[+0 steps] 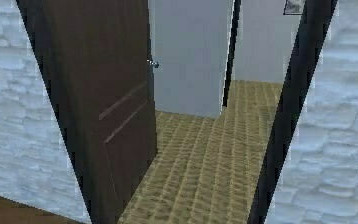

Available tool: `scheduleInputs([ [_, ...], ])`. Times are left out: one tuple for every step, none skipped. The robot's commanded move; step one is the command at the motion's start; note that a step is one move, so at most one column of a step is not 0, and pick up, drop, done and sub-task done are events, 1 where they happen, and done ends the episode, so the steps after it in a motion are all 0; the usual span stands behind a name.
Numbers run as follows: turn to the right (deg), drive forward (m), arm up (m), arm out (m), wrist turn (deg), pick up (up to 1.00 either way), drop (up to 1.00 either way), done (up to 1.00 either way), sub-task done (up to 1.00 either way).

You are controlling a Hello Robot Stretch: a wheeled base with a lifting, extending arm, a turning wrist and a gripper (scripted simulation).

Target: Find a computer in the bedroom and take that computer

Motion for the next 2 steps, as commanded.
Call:
scheduleInputs([
  [0.0,0.85,0.00,0.00,0.0,0.00,0.00,0.00,0.00],
  [27.0,0.00,0.00,0.00,0.0,0.00,0.00,0.00,0.00],
])
